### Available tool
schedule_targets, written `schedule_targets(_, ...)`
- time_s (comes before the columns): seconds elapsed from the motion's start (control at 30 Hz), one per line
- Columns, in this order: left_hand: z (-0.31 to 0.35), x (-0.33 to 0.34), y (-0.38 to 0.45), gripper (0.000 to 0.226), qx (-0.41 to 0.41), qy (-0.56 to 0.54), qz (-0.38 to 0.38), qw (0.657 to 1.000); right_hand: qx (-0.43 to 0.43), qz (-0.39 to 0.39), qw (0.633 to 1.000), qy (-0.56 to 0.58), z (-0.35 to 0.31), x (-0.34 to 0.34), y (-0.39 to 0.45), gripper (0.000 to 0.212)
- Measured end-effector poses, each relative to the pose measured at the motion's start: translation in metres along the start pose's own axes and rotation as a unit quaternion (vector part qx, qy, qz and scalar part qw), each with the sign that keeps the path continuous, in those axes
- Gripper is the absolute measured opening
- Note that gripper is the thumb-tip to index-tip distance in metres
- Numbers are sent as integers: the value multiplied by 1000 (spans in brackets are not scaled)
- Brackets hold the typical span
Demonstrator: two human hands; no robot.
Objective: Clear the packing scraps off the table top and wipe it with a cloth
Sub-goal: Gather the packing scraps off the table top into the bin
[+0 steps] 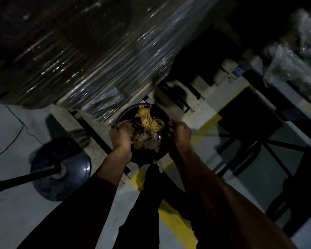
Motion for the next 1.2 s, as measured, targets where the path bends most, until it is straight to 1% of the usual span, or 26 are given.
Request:
schedule_targets(0.07, 14, 9, -18, 26, -1, -5, -17, 1000, 5, -14, 999, 28, -19, -9, -19, 18)
schedule_targets(0.13, 29, 19, -42, 11, -13, -10, -38, 999, -4, -18, 999, 36, -43, -21, -40, 20)
schedule_targets(0.17, 36, 24, -55, 17, -21, -5, -49, 999, -17, -20, 999, 36, -56, -28, -50, 20)
schedule_targets(0.2, 46, 31, -72, 19, -24, -3, -67, 997, -36, -23, 999, 32, -71, -34, -62, 22)
schedule_targets(0.27, 65, 50, -105, 12, -13, -23, -101, 995, -81, -24, 996, 21, -101, -48, -87, 25)
schedule_targets(0.33, 83, 71, -144, 16, 12, -41, -134, 990, -131, -37, 990, 24, -132, -71, -118, 21)
schedule_targets(0.4, 97, 88, -172, 19, 47, -32, -170, 984, -187, -43, 981, 27, -160, -99, -147, 18)
schedule_targets(0.5, 105, 122, -229, 21, 89, -2, -241, 966, -279, -21, 960, 14, -191, -173, -189, 22)
schedule_targets(0.57, 109, 145, -271, 17, 117, 9, -277, 954, -336, -11, 942, -11, -203, -225, -210, 26)
schedule_targets(0.6, 108, 155, -292, 14, 132, 20, -294, 946, -354, 3, 935, -21, -206, -254, -218, 27)
schedule_targets(0.67, 99, 177, -328, 10, 165, 57, -317, 932, -378, 55, 923, -47, -209, -315, -236, 25)
schedule_targets(0.73, 90, 193, -361, 7, 212, 101, -329, 915, -404, 88, 904, -110, -205, -366, -247, 30)
schedule_targets(0.83, 62, 219, -419, 11, 284, 153, -363, 874, -421, 118, 876, -205, -189, -447, -248, 37)
schedule_targets(0.9, 37, 232, -452, 23, 301, 196, -378, 853, -425, 155, 851, -265, -180, -498, -244, 37)
schedule_targets(0.97, 7, 246, -482, 30, 311, 249, -395, 827, -431, 184, 824, -320, -178, -549, -241, 37)
schedule_targets(1.0, -9, 253, -494, 34, 324, 283, -410, 804, -437, 198, 808, -342, -180, -572, -237, 38)
schedule_targets(1.03, -23, 259, -506, 39, 343, 327, -424, 772, -443, 211, 790, -369, -184, -591, -234, 43)
schedule_targets(1.1, -48, 271, -527, 47, 394, 403, -439, 700, -438, 235, 751, -435, -196, -621, -221, 58)
schedule_targets(1.13, -62, 277, -535, 51, 417, 426, -446, 668, -421, 241, 739, -468, -201, -633, -212, 65)
schedule_targets(1.2, -88, 286, -546, 56, 431, 487, -440, 619, -385, 234, 721, -526, -207, -648, -191, 75)
Point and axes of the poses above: each hand's wrist, its own y-axis towards the middle knuckle, its own x-axis out of the palm, z = x × y, the point moved 7 cm from there along y, towards the middle knuckle, and after that the axes turned 7 degrees about -y, right-handed, at the moved point
